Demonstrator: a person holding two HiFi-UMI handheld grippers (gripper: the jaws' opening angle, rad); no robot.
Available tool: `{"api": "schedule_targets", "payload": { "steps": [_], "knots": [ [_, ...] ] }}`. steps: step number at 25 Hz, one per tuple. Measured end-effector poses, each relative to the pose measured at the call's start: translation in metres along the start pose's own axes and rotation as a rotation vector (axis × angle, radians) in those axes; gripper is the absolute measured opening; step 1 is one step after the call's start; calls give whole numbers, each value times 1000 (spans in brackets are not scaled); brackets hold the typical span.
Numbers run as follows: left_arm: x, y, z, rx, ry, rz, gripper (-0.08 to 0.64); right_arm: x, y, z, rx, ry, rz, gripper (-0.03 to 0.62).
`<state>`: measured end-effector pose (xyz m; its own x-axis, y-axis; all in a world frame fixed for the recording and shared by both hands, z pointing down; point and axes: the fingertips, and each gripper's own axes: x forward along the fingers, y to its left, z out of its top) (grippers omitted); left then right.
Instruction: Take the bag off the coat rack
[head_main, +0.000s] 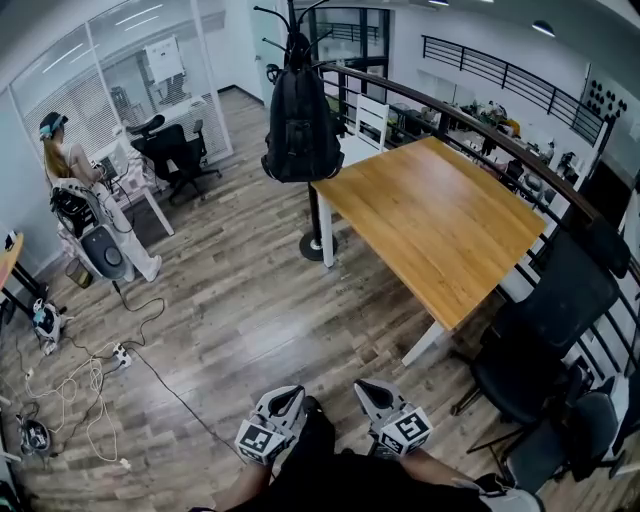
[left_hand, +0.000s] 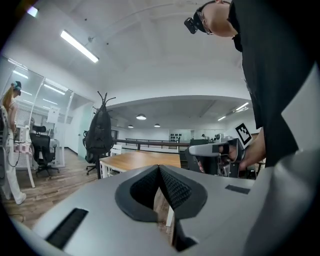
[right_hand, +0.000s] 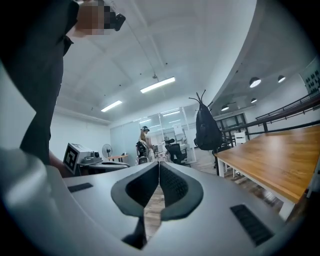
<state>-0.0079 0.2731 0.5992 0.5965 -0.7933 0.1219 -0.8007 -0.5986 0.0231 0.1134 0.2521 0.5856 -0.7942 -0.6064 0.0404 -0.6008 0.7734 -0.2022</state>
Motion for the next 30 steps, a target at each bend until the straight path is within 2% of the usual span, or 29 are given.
{"api": "schedule_targets", "payload": {
  "steps": [2, 5, 8, 11, 15, 20, 25, 27, 30],
  "knots": [
    [7, 20, -3, -27, -22, 21, 14, 11, -11, -2, -18, 12, -19, 32],
    [23, 53, 3, -127, -95, 12, 14, 33, -32, 6, -43, 21, -36, 34],
    [43, 83, 14, -175, -127, 1, 15, 56, -54, 22, -20, 2, -31, 34],
    [61, 116, 23, -173, -157, -9, 15, 84, -74, 38, -7, -15, -36, 34],
    [83, 161, 45, -147, -144, 13, 15, 128, -96, 62, -45, -36, -60, 34],
    [98, 204, 53, -98, -141, 13, 14, 167, -111, 73, -56, -27, -89, 34],
    [115, 228, 59, -169, -144, -59, 14, 185, -128, 71, -79, -15, -102, 34],
    [118, 235, 70, -202, -165, -54, 14, 189, -141, 69, -76, -7, -122, 34],
    [131, 253, 79, -190, -175, -27, 15, 203, -165, 73, -64, -27, -141, 34]
  ]
}}
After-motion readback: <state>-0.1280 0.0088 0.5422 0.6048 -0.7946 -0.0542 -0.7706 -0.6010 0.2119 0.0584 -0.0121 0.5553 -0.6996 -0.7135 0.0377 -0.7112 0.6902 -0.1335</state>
